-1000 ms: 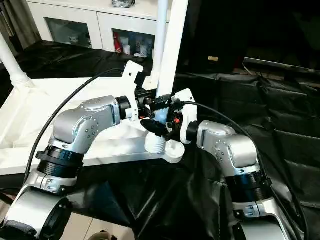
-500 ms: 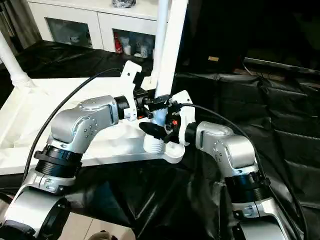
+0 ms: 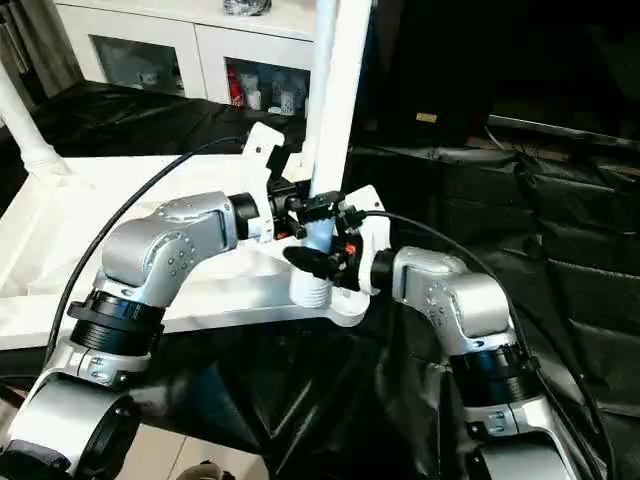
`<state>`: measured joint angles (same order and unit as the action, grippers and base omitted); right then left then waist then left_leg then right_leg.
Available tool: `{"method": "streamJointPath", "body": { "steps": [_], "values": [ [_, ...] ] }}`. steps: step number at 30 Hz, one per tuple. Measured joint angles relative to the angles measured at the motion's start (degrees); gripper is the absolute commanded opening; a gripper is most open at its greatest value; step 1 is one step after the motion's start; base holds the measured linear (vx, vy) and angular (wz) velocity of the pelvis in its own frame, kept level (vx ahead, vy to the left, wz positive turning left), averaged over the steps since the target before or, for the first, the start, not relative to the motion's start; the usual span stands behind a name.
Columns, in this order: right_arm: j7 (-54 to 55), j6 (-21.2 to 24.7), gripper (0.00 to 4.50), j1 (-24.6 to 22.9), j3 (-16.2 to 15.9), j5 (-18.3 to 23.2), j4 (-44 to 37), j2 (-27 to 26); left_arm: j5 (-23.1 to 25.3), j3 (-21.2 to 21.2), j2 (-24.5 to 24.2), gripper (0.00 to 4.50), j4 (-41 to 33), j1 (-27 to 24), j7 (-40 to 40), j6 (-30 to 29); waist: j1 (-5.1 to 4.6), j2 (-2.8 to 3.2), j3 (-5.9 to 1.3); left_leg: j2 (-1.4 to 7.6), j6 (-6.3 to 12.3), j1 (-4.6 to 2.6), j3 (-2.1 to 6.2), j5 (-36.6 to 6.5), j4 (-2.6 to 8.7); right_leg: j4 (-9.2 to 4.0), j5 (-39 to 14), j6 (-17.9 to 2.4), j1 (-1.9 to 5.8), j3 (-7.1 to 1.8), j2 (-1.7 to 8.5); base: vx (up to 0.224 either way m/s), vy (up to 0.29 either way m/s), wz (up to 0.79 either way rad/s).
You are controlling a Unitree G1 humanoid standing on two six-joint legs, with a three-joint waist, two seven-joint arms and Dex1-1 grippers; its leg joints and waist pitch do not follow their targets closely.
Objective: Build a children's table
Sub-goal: Insert table leg to table base
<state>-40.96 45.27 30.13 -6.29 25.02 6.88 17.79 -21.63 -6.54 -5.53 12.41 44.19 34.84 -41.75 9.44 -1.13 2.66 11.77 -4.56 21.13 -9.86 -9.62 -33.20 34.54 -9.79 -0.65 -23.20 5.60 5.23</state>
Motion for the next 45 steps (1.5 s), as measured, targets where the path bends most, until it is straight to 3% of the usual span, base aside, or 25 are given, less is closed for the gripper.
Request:
{"method": "streamJointPath", "body": {
  "steps": [24, 25, 27, 29, 31, 34, 35, 41, 45],
  "values": [
    [-0.8, -2.1, 1.89, -0.2, -0.9, -1.0, 0.4, 0.0, 0.0, -0.5, -0.3, 1.88, -2.1, -1.0, 0.0, -0.4, -0.02, -0.14, 0.06, 0.0, 0.0, -0.01, 0.0, 0.0, -0.06, 0.04, 0.0, 0.0, 0.0, -0.01, 0.0, 0.0, 0.0, 0.0],
    [-0.8, -2.1, 1.89, -0.2, -0.9, -1.0, 0.4, 0.0, 0.0, -0.5, -0.3, 2.44, -2.1, -1.0, 0.0, -0.3, -0.01, -0.14, 0.06, 0.0, 0.0, 0.0, 0.0, 0.0, -0.07, 0.05, 0.0, 0.0, 0.0, -0.01, 0.0, 0.0, 0.0, 0.0],
    [-0.8, -2.2, 1.89, -0.2, -0.9, -1.0, 0.4, -0.1, 0.0, -0.4, -0.3, 2.58, -2.1, -1.0, 0.0, -0.3, -0.02, -0.14, 0.06, 0.0, 0.0, 0.0, 0.0, 0.0, -0.09, 0.05, 0.0, 0.0, 0.0, -0.01, 0.0, 0.0, 0.0, 0.0],
    [-0.8, -2.6, 1.89, -0.2, -0.8, -1.0, 0.4, -0.2, -0.3, 0.8, 0.2, 2.65, -1.8, -1.0, -0.2, -0.5, -0.02, -0.14, 0.06, 0.0, 0.0, 0.0, 0.0, 0.0, -0.11, 0.06, 0.0, 0.0, 0.0, -0.01, 0.0, 0.0, 0.0, 0.0],
    [-0.7, -3.2, 1.88, -0.2, -0.4, -1.0, 0.4, -0.4, -1.8, 2.5, 1.4, 3.02, -0.9, -1.0, -0.5, -0.5, 0.0, -0.14, 0.06, 0.01, 0.0, 0.01, 0.0, 0.0, -0.14, 0.07, 0.0, 0.0, 0.0, -0.01, 0.0, 0.0, 0.0, 0.0],
    [-0.7, -3.3, 1.88, 0.1, 0.0, -0.9, 0.2, -0.6, -3.4, 4.6, 2.3, 3.06, -0.2, -1.0, -1.4, -0.4, 0.01, -0.14, 0.06, 0.01, 0.01, 0.01, 0.01, 0.0, -0.21, 0.15, 0.0, 0.0, 0.0, -0.01, 0.0, 0.0, 0.0, 0.0],
    [-0.7, -3.3, 1.88, 0.1, 0.2, -0.9, 0.2, -0.7, -3.9, 5.9, 3.3, 3.36, 0.0, -1.0, -1.9, 0.3, 0.01, -0.14, 0.07, 0.01, 0.01, 0.02, 0.02, 0.0, -0.24, 0.16, 0.0, 0.0, 0.0, -0.01, 0.0, 0.0, 0.0, 0.0],
    [-0.4, -2.8, 1.88, -0.9, -0.6, -0.9, 1.1, -1.5, -8.5, 13.5, 7.1, 3.42, -1.2, 3.2, -3.4, 10.5, 0.08, -0.24, 0.12, 0.02, 0.01, 0.02, 0.05, 0.0, -0.36, 0.19, 0.0, 0.0, 0.03, -0.01, 0.01, 0.0, 0.0, 0.0],
    [0.5, -2.9, 1.88, -0.9, -0.1, -0.9, 1.2, -2.1, -12.1, 17.5, 9.6, 3.42, -2.7, 3.8, -4.4, 14.0, 0.07, -0.24, 0.12, 0.02, 0.01, 0.02, 0.06, 0.0, -0.36, 0.19, 0.0, 0.1, 0.04, -0.01, 0.01, 0.0, 0.0, 0.0]
  ]
}}
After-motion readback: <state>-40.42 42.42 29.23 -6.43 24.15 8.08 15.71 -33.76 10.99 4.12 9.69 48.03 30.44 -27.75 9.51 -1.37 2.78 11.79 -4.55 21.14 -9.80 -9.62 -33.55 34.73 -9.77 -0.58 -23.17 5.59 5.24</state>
